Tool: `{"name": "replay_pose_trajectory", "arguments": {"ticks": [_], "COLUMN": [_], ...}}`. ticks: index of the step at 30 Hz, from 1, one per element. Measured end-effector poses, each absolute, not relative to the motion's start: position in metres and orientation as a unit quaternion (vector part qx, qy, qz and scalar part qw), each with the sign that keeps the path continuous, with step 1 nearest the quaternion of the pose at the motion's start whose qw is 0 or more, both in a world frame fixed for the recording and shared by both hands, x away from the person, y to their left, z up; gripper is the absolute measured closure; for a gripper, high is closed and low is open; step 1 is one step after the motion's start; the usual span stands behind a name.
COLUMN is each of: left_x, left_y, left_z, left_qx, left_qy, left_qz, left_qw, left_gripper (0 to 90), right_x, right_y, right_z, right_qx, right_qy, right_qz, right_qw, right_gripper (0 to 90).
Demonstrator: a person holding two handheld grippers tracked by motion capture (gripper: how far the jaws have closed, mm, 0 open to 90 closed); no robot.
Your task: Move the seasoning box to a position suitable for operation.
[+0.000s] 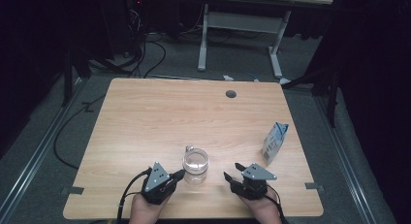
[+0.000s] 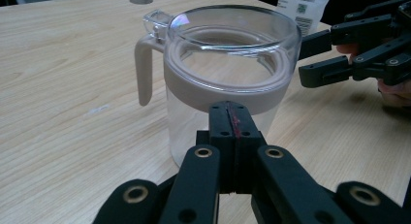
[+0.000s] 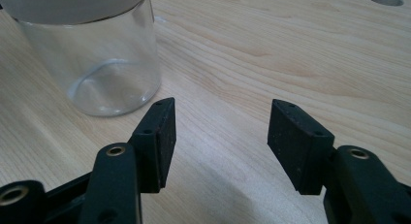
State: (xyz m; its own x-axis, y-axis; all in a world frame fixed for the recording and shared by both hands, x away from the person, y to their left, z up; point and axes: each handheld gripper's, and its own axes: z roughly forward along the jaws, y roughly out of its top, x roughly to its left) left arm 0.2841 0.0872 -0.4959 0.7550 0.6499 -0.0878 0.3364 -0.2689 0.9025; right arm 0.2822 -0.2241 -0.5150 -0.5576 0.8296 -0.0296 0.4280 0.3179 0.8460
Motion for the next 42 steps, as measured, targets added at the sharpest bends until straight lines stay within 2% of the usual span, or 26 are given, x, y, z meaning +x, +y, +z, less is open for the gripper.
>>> {"name": "replay_pose_trajectory", "arguments": {"ticks": [13, 33, 42], "left_x": [0.284, 0.283, 0.283], "left_y": [0.071, 0.066, 0.080], "left_z": [-0.496, -0.495, -0.492], "left_qx": [0.789, 0.788, 0.779], "left_qy": [0.295, 0.286, 0.307], "left_qz": [0.141, 0.136, 0.138], "left_qw": [0.521, 0.528, 0.530], "left_gripper": [89.9, 89.6, 83.9], "right_x": [0.275, 0.275, 0.282], "right_y": [-0.234, -0.233, -0.230], "right_z": [-0.515, -0.516, -0.514], "right_qx": [0.417, 0.416, 0.413], "right_qy": [0.771, 0.773, 0.776], "right_qz": [0.416, 0.415, 0.424], "right_qw": [0.244, 0.239, 0.217], "right_gripper": [44.5, 45.1, 46.8]}}
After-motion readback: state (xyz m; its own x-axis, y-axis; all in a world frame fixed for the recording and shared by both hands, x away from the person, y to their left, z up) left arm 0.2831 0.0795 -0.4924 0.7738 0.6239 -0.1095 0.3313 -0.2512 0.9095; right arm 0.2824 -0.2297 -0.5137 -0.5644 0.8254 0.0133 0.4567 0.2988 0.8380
